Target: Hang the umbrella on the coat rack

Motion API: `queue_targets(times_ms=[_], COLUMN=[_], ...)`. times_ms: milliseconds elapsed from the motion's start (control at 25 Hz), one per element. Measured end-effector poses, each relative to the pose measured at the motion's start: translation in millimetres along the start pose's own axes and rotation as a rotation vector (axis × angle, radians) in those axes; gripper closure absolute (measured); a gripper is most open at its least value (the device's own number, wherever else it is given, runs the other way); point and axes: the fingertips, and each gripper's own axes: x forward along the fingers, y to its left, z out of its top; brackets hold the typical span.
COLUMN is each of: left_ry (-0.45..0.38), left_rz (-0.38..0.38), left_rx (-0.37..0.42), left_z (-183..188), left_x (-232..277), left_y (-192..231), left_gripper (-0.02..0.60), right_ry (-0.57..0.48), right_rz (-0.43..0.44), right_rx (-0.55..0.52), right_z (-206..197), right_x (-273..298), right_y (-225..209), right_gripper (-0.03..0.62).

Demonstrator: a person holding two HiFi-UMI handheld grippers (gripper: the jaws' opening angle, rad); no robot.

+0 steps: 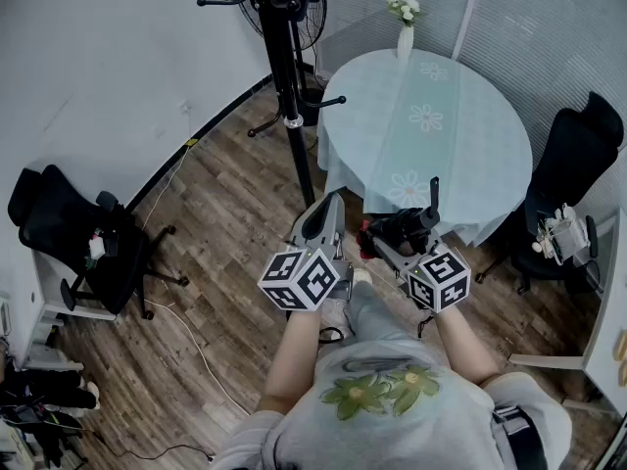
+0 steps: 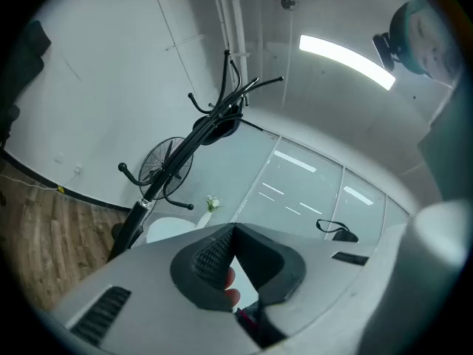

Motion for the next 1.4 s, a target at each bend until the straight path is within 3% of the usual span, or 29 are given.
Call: queue_targets(times_ms=[240, 400, 1400], left_ry=[0.056, 0.064, 0.127], left_rz=[0.073, 0.093, 0.136], left_rx=[0.333, 0.455, 0.487], left_z=[2.5, 10.2, 27.9], left_x=[9.6, 16.7, 124.3], left_y=[7.9, 11.2, 75.6], left_gripper=[0.580, 0.580, 0.580], right_ry=[-0.005, -0.010, 0.010], right_rz=[0.010, 0.020, 0.120], right_rx=[-0.024, -0.033, -0.072], right_z=[15.9, 26.7, 74.8], right_x=[22.1, 36.9, 142.4], right_y=[-11.7, -21.9, -101.8], right_gripper=[0.356, 0.356, 0.353])
